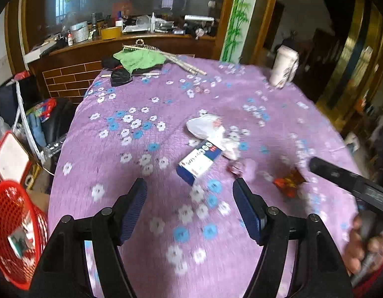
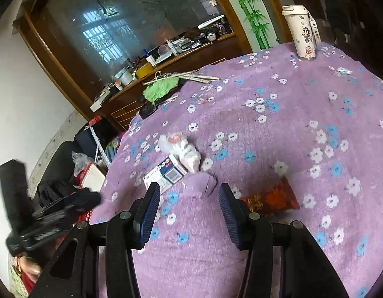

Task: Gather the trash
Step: 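Move both open tools back over the table, then grasp the white medicine box with the left tool while the right tool grasps the pink cloth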

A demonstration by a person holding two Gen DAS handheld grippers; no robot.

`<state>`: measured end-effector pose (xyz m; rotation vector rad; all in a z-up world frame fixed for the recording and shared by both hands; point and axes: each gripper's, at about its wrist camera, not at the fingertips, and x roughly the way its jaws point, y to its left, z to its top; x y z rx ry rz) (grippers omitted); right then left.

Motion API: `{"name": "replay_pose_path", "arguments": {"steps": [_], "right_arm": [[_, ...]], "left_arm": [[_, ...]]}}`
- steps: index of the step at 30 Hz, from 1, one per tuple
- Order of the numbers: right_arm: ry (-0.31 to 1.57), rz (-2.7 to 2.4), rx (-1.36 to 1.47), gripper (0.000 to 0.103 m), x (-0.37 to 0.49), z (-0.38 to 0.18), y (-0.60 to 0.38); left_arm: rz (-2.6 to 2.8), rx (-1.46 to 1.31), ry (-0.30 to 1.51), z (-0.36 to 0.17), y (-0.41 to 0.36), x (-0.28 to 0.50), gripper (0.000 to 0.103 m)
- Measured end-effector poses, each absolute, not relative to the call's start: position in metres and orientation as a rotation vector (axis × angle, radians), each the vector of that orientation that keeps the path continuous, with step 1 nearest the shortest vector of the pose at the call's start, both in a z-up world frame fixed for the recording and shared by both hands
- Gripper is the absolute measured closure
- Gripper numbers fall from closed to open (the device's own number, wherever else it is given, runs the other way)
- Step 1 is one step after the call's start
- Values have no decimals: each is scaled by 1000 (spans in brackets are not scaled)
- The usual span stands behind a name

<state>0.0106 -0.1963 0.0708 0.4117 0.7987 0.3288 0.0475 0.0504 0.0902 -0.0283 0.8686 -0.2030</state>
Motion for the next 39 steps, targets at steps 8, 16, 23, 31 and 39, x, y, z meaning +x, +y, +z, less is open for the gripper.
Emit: {"name": "replay_pose_path", "arguments": {"steps": [8,16,23,31,39], "right_arm": [[824,342,421,50,25,58,-194],[851,341,430,50,33,47,-192],[886,327,403,50,45,41,-181],[953,287,333,50,71,15,-156],[951,318,246,51,80,-10,-134]], "left_arm": [[-224,210,932,46,3,101,32],[-203,274,932,22,-14,124,60],[-176,148,919,30,9,110,69],[-140,15,807,51,43,66,69],[-155,-76,773,42,59,63,69]]}}
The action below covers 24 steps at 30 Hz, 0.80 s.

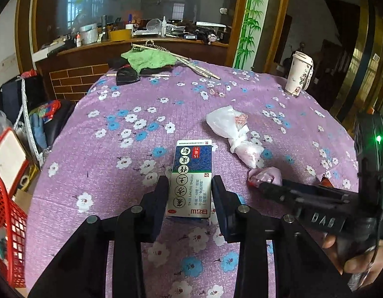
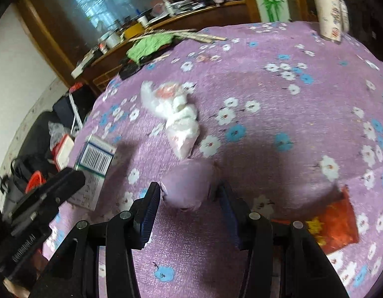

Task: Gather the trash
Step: 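Grasp the white medicine box with the left tool while the right tool grasps the pink cloth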

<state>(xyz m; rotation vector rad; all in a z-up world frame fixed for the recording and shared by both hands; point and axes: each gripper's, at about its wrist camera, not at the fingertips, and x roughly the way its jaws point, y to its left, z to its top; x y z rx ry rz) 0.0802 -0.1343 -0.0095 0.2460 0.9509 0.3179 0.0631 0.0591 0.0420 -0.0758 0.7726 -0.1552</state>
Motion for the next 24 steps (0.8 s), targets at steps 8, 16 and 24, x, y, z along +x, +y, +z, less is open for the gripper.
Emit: {"name": "replay_pose_path", "arguments": {"steps": [8,16,24], "right_arm": [[863,341,182,57,72,0,-128],[758,350,111,57,52,20,-118],[735,367,125,57,46,28,-120]], "left_arm": [[-138,-55,745,40,62,59,69],[-110,-4,759,38,56,59,69],[-113,-9,799,29,58,65,43]]}}
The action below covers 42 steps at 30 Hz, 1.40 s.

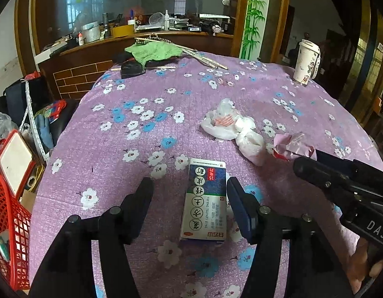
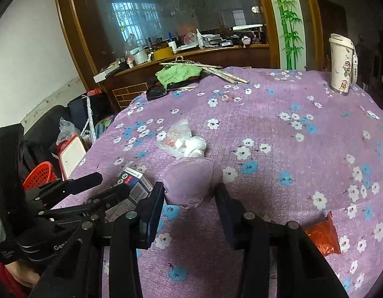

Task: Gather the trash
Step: 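Grasp the white medicine box with the left tool while the right tool grasps the pink cloth, then carry the medicine box with the left tool while the right tool carries the pink cloth to the basket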

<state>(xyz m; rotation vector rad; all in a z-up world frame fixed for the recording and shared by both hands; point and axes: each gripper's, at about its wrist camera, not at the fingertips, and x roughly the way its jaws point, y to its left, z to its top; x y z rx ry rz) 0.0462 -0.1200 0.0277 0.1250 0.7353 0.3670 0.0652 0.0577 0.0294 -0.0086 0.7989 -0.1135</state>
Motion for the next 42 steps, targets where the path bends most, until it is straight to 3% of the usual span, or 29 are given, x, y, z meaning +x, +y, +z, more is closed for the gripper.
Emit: {"name": "replay_pose_path", "arguments": {"steps": [5,6,7,8,9,15,22,42], "right_arm": [[734,366,136,57,45,29,-123],[733,367,137,57,44,29,-123],[732,373,138,57,44,29,-123],[732,375,135,57,43,30,-122],[732,374,133,57,43,30,-121],[728,384,121,57,41,30,-117],[715,386,107,57,40,31,-115],[703,355,48,57,39,29,-109]], "left_arm": [[-144,19,844,20,49,68,43],[-147,17,855,18,48,69,47],[-148,23,863,16,47,70,62],[-145,27,876,13,47,72,70],[-140,24,887,11,48,74,70],[-130,-10,878,11,53,74,70],[-67,-3,738,35,60,61,70],[-73,9,735,39,57,60,70]]}}
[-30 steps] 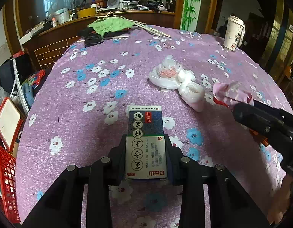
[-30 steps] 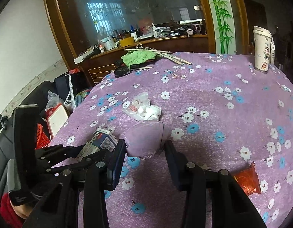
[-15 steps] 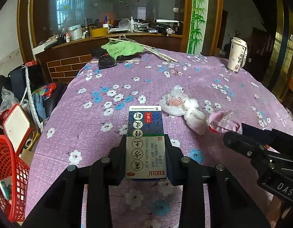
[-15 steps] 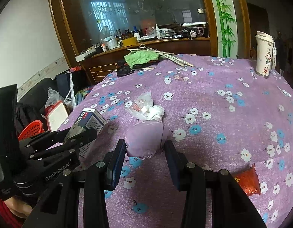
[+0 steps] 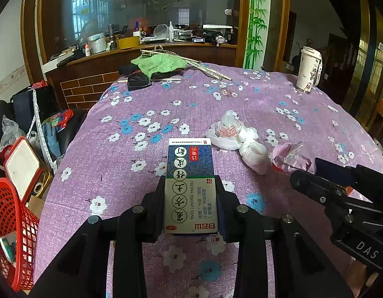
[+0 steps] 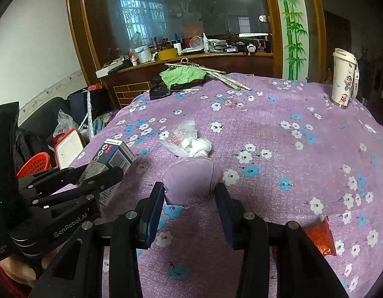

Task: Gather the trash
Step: 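Carry the medicine box with the left tool while the right tool carries the pink cloth to the basket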

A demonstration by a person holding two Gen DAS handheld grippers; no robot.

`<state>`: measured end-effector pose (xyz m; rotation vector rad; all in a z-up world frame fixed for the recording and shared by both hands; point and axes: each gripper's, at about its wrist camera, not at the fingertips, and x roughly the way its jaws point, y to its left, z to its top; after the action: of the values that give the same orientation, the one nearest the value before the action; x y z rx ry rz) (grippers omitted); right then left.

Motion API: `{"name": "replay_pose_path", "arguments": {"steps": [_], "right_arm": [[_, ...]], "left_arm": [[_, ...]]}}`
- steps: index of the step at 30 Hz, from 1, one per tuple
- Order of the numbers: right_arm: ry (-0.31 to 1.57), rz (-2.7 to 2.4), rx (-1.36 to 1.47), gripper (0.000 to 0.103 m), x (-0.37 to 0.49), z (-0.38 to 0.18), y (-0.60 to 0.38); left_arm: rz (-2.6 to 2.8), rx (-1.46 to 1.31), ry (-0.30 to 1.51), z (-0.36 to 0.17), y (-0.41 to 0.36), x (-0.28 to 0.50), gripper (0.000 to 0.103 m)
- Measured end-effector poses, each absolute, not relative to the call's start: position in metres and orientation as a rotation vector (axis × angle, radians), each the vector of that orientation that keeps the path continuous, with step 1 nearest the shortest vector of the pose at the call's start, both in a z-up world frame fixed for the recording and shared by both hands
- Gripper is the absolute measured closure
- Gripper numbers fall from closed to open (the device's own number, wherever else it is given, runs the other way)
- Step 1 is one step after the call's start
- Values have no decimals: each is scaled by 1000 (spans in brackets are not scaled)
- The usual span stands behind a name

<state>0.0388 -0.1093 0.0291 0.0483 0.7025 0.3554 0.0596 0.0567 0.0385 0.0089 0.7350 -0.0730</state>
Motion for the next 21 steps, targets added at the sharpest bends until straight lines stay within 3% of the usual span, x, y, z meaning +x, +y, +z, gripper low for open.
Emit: {"name": "replay_pose_path", "arguments": {"steps": [21], "right_arm": [[703,355,36,57,38,28,-108]], "left_arm": [[-74,10,737,37,56,59,70]]}}
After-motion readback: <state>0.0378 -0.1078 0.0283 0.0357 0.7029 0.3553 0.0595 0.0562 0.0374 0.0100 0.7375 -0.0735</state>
